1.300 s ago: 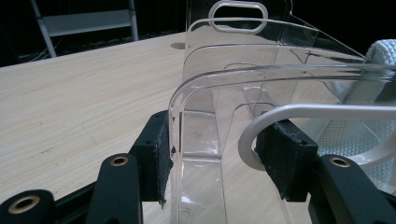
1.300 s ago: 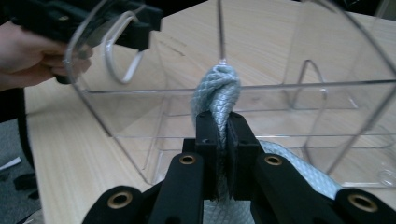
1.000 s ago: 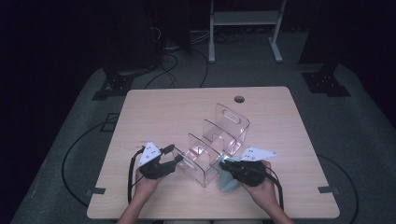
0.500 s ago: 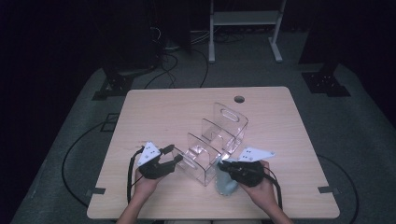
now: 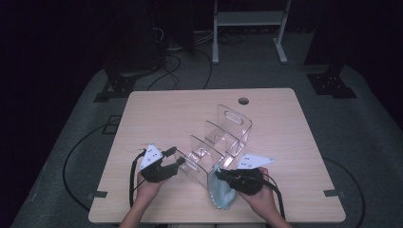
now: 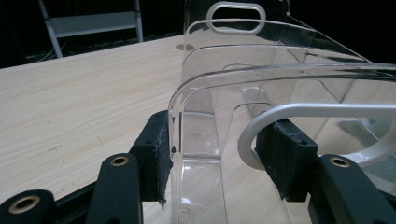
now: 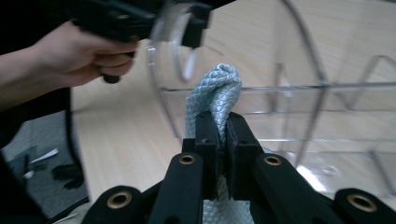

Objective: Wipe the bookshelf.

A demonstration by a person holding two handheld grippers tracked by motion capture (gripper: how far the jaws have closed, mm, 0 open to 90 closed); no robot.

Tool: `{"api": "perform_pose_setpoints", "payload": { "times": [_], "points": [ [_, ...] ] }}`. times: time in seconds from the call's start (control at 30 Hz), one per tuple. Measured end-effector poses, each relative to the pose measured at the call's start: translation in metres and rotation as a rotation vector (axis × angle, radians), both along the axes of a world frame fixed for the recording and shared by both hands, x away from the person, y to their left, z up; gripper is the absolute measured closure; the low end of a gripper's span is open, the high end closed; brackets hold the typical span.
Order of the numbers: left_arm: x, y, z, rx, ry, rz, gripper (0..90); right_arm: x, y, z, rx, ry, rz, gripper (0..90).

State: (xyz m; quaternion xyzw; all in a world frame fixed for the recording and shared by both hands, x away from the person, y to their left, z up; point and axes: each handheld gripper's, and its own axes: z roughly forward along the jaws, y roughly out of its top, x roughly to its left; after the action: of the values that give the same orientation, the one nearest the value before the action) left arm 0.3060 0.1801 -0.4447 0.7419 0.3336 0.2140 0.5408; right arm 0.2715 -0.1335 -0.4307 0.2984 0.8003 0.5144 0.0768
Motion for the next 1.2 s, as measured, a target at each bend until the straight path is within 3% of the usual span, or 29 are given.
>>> {"api": "perform_pose_setpoints", "payload": {
  "times": [0.13,0.27,0.37,0.47,0.53,0.7,0.77,0.87,0.97,1.03,1.1,1.2],
  "points": [
    [-0.001,-0.002,0.0,-0.003,0.002,-0.006,46.2,0.01,-0.014,-0.002,0.011,0.013,-0.091,84.5],
    [0.0,-0.002,0.0,-0.002,0.0,-0.001,46.0,0.001,-0.003,-0.002,0.009,0.005,-0.046,84.4],
    [0.0,-0.001,0.0,0.003,-0.002,0.002,46.0,-0.012,0.011,-0.002,-0.008,-0.015,0.032,84.4],
    [0.0,0.0,0.0,0.002,-0.003,0.002,46.0,-0.011,0.012,-0.002,-0.01,-0.014,0.043,84.4],
    [0.0,0.0,0.0,0.006,-0.005,0.0,46.0,-0.006,0.005,-0.003,-0.008,-0.01,0.019,84.4],
    [-0.001,-0.001,0.0,0.003,-0.003,-0.004,46.0,0.021,-0.024,-0.01,0.003,0.017,-0.142,84.4],
    [-0.001,-0.001,0.0,0.004,-0.002,-0.005,46.0,0.023,-0.024,-0.015,0.008,0.038,-0.148,84.4],
    [0.0,-0.001,0.0,0.005,-0.006,0.004,45.9,0.014,-0.012,-0.016,-0.023,0.022,-0.114,84.4],
    [0.0,0.0,0.0,0.006,-0.004,0.001,45.9,0.003,-0.001,-0.015,0.013,0.053,-0.038,84.4],
    [0.0,0.001,0.0,0.007,-0.003,-0.003,45.9,-0.005,0.008,-0.015,0.006,0.05,0.005,84.4],
    [0.0,0.001,0.001,0.006,-0.002,-0.007,46.0,-0.007,0.009,-0.014,-0.005,0.038,0.008,84.4],
    [0.0,0.002,0.001,0.0,0.002,-0.011,46.3,0.005,-0.001,-0.015,-0.005,0.038,-0.03,84.2]
  ]
}}
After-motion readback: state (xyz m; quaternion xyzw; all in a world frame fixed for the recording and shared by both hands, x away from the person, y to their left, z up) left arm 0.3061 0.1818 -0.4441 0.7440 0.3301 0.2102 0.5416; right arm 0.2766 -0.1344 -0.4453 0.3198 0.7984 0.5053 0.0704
